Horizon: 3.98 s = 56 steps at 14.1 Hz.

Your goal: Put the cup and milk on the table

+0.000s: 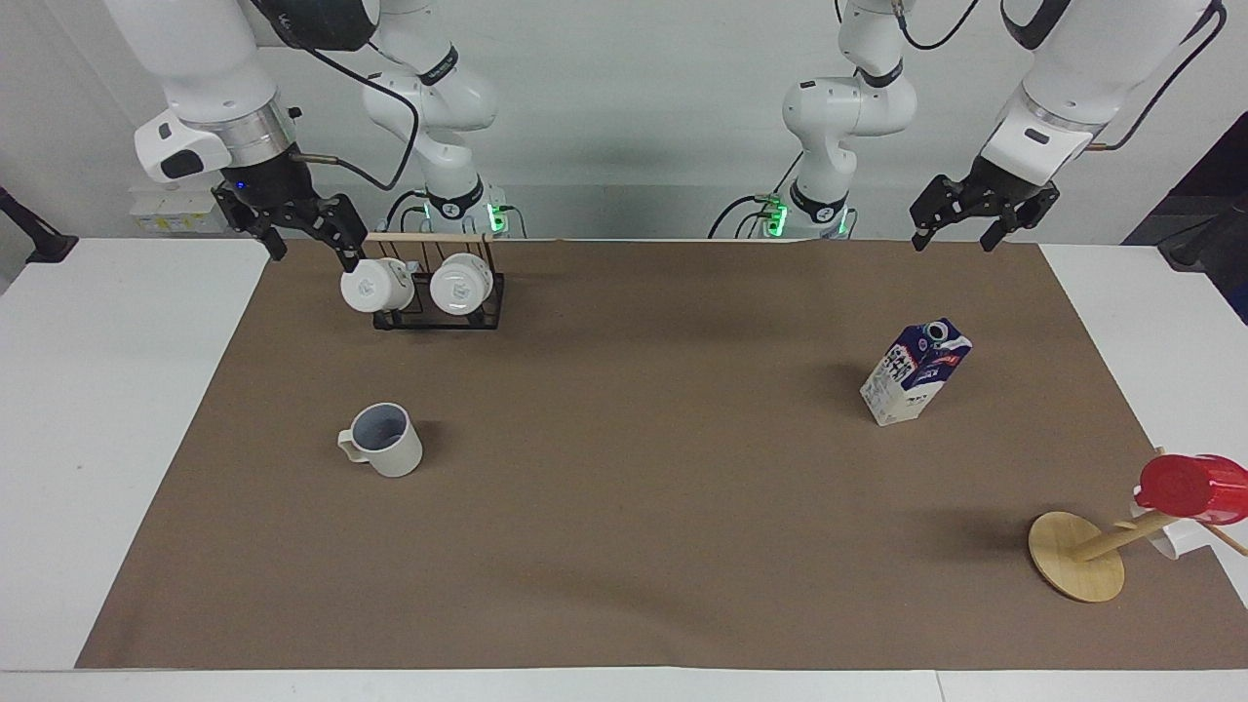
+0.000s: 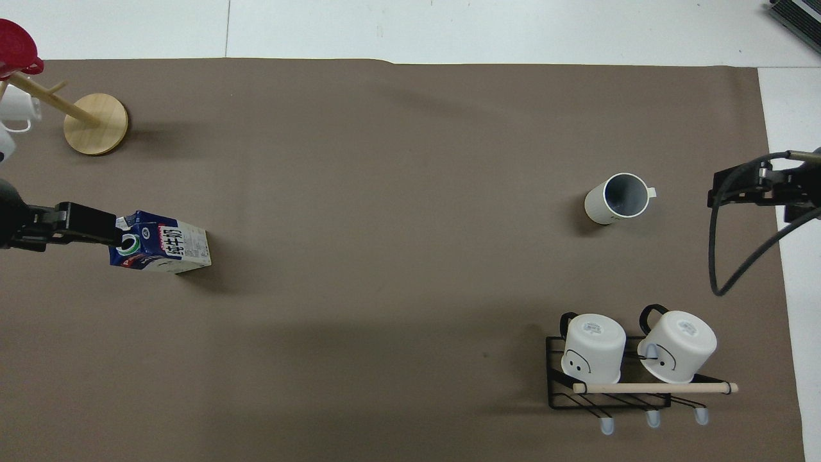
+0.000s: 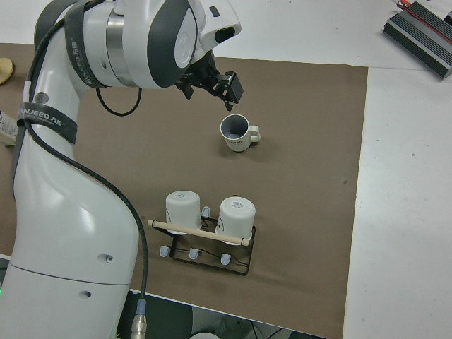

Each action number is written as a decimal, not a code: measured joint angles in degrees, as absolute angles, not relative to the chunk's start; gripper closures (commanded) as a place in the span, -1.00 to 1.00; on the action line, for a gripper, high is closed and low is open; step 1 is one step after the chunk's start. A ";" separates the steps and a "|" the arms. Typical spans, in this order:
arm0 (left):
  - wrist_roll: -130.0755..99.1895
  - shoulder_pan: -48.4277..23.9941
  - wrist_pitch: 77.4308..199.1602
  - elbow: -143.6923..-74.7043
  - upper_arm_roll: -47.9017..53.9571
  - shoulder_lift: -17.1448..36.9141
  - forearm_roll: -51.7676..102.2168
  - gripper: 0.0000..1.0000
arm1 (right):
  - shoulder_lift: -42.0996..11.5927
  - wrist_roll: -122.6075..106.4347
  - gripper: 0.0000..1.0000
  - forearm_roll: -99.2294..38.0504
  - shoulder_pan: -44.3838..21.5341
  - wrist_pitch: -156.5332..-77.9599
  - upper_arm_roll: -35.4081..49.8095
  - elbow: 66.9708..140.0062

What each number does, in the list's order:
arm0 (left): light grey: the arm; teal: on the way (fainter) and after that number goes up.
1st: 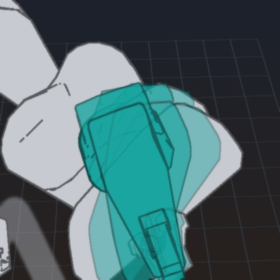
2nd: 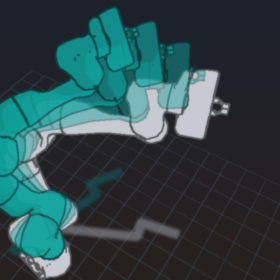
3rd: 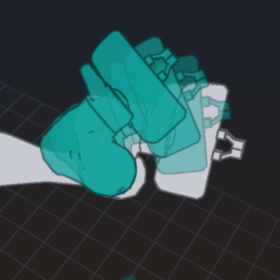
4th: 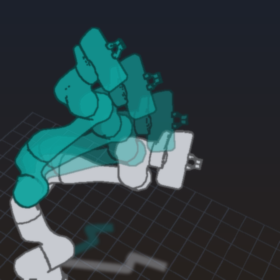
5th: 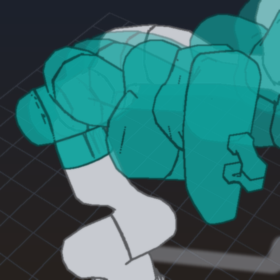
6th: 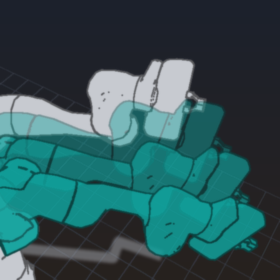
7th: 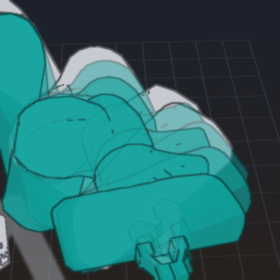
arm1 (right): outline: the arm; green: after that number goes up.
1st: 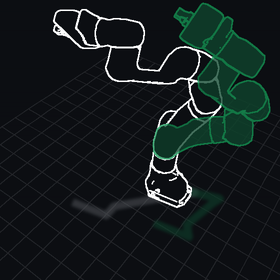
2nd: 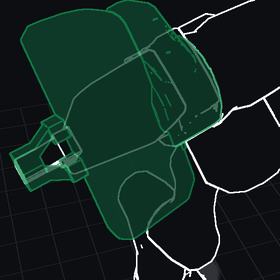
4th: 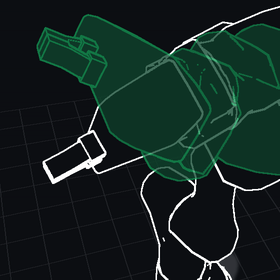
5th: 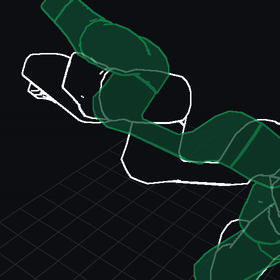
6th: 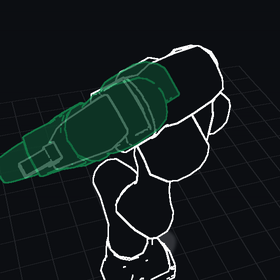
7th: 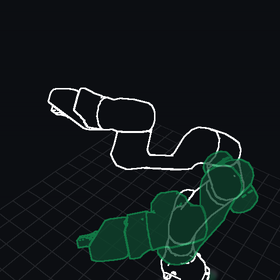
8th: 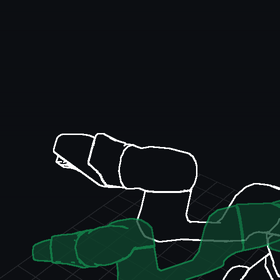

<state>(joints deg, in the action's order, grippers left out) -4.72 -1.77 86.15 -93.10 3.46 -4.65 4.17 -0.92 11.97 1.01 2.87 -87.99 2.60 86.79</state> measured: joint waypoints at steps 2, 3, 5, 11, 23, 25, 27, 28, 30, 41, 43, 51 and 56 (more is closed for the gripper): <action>-4.72 -1.77 86.15 -93.10 3.42 -4.65 4.17 -1.00 | -0.92 11.97 -1.00 1.01 2.87 -87.99 2.60 86.79; -4.72 -1.77 86.14 -93.10 3.42 -4.65 4.17 -1.00 | -0.92 11.98 -1.00 1.01 2.87 -87.99 2.60 86.79; -4.72 -1.77 86.11 -93.10 3.42 -4.65 4.17 -1.00 | -0.92 11.98 -1.00 1.01 2.87 -87.99 2.60 86.79; -4.72 -1.77 86.03 -93.10 3.42 -4.65 4.17 -1.00 | -0.92 11.97 -1.00 1.01 2.87 -87.99 2.60 86.79; -4.72 -1.77 85.97 -93.10 3.42 -4.65 4.17 -1.00 | -0.92 11.97 -1.00 1.01 2.87 -87.99 2.59 86.79; -4.72 -1.77 85.97 -93.10 3.42 -4.65 4.17 -1.00 | -0.92 11.98 -1.00 1.01 2.87 -87.99 2.59 86.79; -4.72 -1.77 85.96 -93.10 3.42 -4.65 4.17 -1.00 | -0.92 11.98 -1.00 1.01 2.87 -87.99 2.59 86.79; -4.72 -1.77 85.96 -93.10 3.42 -4.65 4.17 -1.00 | -0.92 11.98 -1.00 1.01 2.87 -87.99 2.59 86.79; -4.72 -1.77 85.95 -93.10 3.42 -4.65 4.17 -1.00 | -0.92 11.98 -1.00 1.01 2.93 -87.99 2.42 86.79; -4.72 -1.77 85.92 -93.10 3.42 -4.65 4.17 -1.00 | -2.46 11.97 -1.00 1.01 3.21 -99.18 2.33 90.88; -4.72 -1.77 85.91 -93.10 3.42 -4.65 4.17 -1.00 | -4.63 11.93 -1.00 1.01 3.12 -102.45 2.37 92.28; -4.72 -1.77 85.91 -93.09 3.42 -4.65 4.17 -1.00 | -12.12 11.90 -1.00 1.01 2.01 -116.62 2.66 99.78; -4.72 -1.77 85.89 -93.09 3.42 -4.65 4.17 -1.00 | -15.34 11.90 -1.00 1.01 -0.54 -120.53 2.70 102.22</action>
<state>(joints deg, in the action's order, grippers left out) -4.72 -1.77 85.89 -93.09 3.42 -4.65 4.17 -15.34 11.90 1.01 -0.54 -120.53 2.70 102.22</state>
